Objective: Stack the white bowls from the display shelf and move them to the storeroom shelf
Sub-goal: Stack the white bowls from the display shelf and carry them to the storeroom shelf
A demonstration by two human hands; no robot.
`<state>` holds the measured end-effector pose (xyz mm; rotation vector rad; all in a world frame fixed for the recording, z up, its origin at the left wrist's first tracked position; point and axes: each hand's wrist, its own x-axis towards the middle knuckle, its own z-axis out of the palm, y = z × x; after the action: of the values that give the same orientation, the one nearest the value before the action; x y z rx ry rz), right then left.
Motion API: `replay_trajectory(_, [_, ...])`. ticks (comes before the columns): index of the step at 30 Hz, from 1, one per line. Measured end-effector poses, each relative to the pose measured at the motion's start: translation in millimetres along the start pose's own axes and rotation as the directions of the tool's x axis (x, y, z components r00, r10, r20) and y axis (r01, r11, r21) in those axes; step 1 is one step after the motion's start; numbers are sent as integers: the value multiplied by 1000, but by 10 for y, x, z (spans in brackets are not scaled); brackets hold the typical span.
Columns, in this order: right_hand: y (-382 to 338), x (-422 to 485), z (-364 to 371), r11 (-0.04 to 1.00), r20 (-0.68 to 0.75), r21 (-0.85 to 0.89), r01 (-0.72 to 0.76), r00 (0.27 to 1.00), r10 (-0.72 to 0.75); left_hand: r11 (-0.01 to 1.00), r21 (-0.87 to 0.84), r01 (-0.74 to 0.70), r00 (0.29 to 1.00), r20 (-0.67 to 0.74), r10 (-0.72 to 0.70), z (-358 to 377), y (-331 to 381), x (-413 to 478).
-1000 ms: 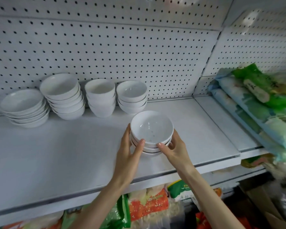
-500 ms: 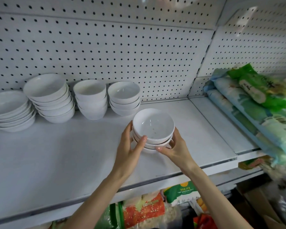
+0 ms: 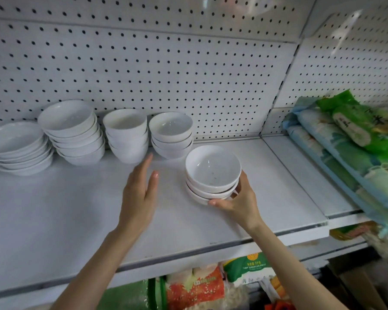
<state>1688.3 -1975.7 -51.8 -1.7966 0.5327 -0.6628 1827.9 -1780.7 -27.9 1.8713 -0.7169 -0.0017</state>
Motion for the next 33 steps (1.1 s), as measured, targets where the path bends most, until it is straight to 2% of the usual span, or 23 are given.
replay_trajectory(2, [30,113,-50,1000,-22,-14,16,1000,-17,949,275,-156,988,42,151,-127,-16,149])
replay_trajectory(4, [61,258,-92,1000,-49,-11,21,999,-22,826,490,-279,960,140,241,-183,-7,330])
replay_trajectory(7, [98,498,-97,1000,-91,-22,1,996,-3,678,634,-372,926,302,226,-143,36,556])
replay_trajectory(11, [134,812,-59,1000,-123,-21,-14,992,12,622,685,-379,918,361,163,-35,77,700])
replay_trajectory(18, [135,1246,39,999,-134,-27,-29,991,25,663,708,-242,942,336,-16,39,49,731])
replay_trajectory(24, [172,1458,80,995,-114,-77,-60,992,51,612,753,-242,953,303,4,-1,73,732])
replay_trajectory(30, [76,1444,37,976,-29,-189,-111,994,108,575,778,-252,943,332,-36,9,131,721])
replay_trajectory(33, [-85,1265,-90,951,5,-309,-27,1000,30,552,793,-258,941,336,-42,-62,219,654])
